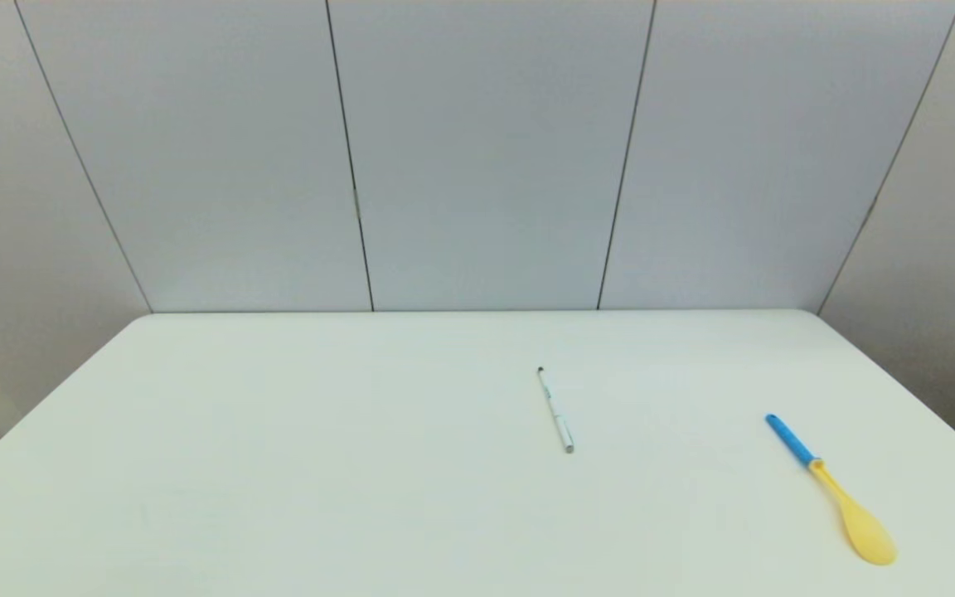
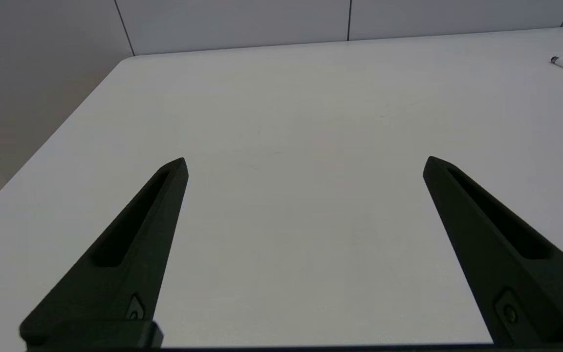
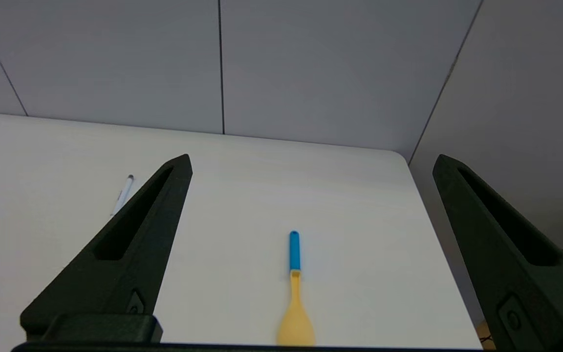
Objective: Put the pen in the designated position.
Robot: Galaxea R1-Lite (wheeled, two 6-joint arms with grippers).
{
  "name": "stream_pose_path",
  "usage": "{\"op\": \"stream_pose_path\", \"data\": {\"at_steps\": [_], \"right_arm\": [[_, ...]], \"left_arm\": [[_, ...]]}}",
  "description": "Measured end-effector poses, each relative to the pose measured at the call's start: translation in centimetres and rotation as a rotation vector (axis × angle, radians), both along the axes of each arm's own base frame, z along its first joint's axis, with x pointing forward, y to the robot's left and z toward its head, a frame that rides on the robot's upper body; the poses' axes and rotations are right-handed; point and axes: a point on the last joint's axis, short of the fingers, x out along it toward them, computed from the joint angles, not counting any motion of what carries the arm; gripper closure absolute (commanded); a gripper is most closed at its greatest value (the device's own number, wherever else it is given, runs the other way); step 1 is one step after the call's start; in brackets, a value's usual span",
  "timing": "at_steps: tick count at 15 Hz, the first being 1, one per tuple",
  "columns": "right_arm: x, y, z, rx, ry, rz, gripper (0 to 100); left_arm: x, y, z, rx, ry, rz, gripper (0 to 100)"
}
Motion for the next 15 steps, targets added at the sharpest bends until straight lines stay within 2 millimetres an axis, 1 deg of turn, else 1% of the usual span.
{"op": "stream_pose_path", "data": {"at_steps": [3,5,7,9,12,15], "right_arm": [[3.4,0.2,1.6,0.003,0.061,0.024,0],[5.5,0.9,2.1,0.002,0.093,0.08,0],[7.3,2.0,2.6,-0.002,0.12,0.153,0],[8.8,3.4,2.8,-0.007,0.145,0.232,0],[10.6,5.7,3.0,-0.019,0.176,0.349,0],[11.5,7.9,3.0,-0.033,0.198,0.495,0]], "left_arm": [[0.0,0.0,0.0,0.0,0.0,0.0,0],[0.0,0.0,0.0,0.0,0.0,0.0,0],[0.0,0.0,0.0,0.0,0.0,0.0,0],[0.0,0.0,0.0,0.0,0.0,0.0,0],[0.0,0.0,0.0,0.0,0.0,0.0,0],[0.0,0.0,0.0,0.0,0.0,0.0,0]]}}
